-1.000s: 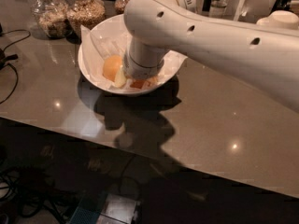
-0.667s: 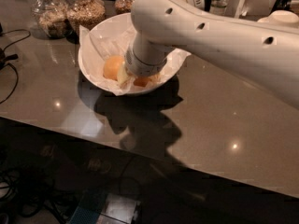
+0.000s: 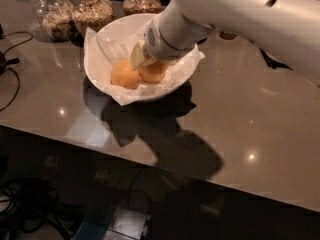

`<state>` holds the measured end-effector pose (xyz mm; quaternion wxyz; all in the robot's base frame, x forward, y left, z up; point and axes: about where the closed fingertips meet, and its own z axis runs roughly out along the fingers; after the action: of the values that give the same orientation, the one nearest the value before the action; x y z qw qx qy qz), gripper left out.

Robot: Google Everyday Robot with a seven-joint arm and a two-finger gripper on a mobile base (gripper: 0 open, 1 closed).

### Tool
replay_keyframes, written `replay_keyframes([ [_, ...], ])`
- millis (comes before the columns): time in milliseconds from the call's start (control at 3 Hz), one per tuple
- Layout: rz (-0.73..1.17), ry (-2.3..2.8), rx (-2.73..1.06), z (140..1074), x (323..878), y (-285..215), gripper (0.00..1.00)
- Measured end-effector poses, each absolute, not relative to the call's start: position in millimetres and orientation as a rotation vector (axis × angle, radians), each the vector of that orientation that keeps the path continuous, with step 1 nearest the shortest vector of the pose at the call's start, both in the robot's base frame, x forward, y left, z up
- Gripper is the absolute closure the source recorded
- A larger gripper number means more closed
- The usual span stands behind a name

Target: Pick orange from white bowl

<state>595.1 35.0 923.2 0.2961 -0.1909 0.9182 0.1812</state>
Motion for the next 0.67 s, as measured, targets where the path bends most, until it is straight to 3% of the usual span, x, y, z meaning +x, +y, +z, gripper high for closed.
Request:
replay_keyframes([
  [667,0.902,2.26,-0.562,944.7,595.6,35.0,1.0],
])
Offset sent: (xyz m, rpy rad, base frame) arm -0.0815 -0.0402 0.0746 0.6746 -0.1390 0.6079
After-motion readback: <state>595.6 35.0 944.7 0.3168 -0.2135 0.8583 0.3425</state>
